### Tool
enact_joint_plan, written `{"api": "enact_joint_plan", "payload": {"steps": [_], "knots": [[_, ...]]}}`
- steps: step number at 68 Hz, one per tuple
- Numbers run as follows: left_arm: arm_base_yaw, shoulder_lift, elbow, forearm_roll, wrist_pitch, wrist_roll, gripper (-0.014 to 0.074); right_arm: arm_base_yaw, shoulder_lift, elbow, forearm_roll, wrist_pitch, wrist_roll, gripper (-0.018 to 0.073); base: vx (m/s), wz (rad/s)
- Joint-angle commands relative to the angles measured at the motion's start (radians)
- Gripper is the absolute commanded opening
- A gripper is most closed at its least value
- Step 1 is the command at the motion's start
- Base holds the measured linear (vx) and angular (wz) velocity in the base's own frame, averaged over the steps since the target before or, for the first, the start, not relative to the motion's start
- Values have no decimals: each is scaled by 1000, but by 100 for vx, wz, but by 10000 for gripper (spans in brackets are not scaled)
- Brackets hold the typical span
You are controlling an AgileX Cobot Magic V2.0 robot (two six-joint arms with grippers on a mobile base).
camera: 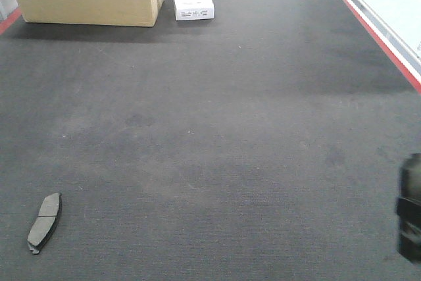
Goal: Move and align brake pads A on conveyor
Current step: 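Lower the right gripper's brake pad onto the belt and open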
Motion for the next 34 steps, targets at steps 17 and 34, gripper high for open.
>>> {"api": "enact_joint_plan", "payload": {"steps": [17,34], "knots": [[-5,10,-26,-6,-80,-2,460,-1,494,-247,7,0,-2,15,0,0],[-5,10,-26,-6,-80,-2,460,-1,785,-391,9,41,-31,24,0,0]]}}
